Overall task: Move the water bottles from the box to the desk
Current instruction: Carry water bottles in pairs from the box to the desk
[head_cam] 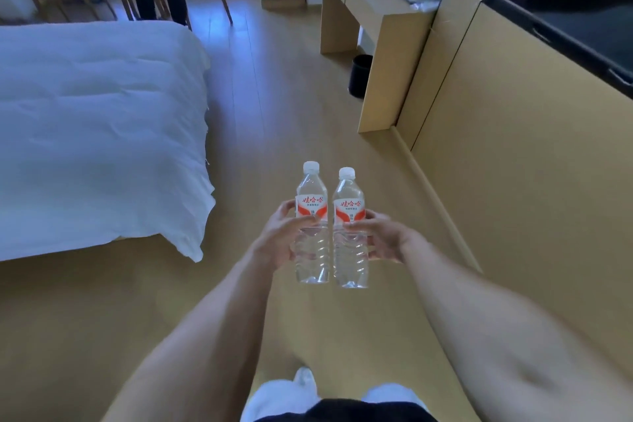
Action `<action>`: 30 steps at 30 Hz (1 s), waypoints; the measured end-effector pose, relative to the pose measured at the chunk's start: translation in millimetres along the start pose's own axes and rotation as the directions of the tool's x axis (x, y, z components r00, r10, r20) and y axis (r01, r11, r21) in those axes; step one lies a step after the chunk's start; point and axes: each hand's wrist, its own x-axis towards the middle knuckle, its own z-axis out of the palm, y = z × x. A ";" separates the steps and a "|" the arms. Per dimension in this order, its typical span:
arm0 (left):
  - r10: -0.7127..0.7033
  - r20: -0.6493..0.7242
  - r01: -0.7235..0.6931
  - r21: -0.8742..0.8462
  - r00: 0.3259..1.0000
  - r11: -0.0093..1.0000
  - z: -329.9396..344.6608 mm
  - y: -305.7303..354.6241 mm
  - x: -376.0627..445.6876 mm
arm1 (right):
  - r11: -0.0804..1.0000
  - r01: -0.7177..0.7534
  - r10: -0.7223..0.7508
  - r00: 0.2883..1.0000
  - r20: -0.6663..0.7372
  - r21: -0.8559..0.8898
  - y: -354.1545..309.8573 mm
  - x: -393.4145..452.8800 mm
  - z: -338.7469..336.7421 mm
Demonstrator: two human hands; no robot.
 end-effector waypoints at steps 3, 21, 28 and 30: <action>-0.013 0.007 0.013 -0.010 1.000 1.000 -8.4 26.6 40.6 | 1.000 -0.007 0.007 1.000 -0.015 0.013 -30.3 36.0 -3.1; 0.009 -0.041 -0.010 -0.016 0.999 1.000 -39.2 212.5 298.1 | 1.000 -0.018 0.018 0.998 0.056 0.002 -238.3 298.3 -56.1; -0.003 -0.069 0.001 -0.027 0.998 1.000 -42.2 280.4 380.9 | 1.000 -0.015 0.015 0.997 0.080 -0.010 -316.5 379.0 -74.8; -0.013 -0.067 0.011 -0.018 0.998 1.000 -43.2 295.5 404.3 | 1.000 -0.014 0.015 0.997 0.077 -0.012 -333.1 398.9 -81.1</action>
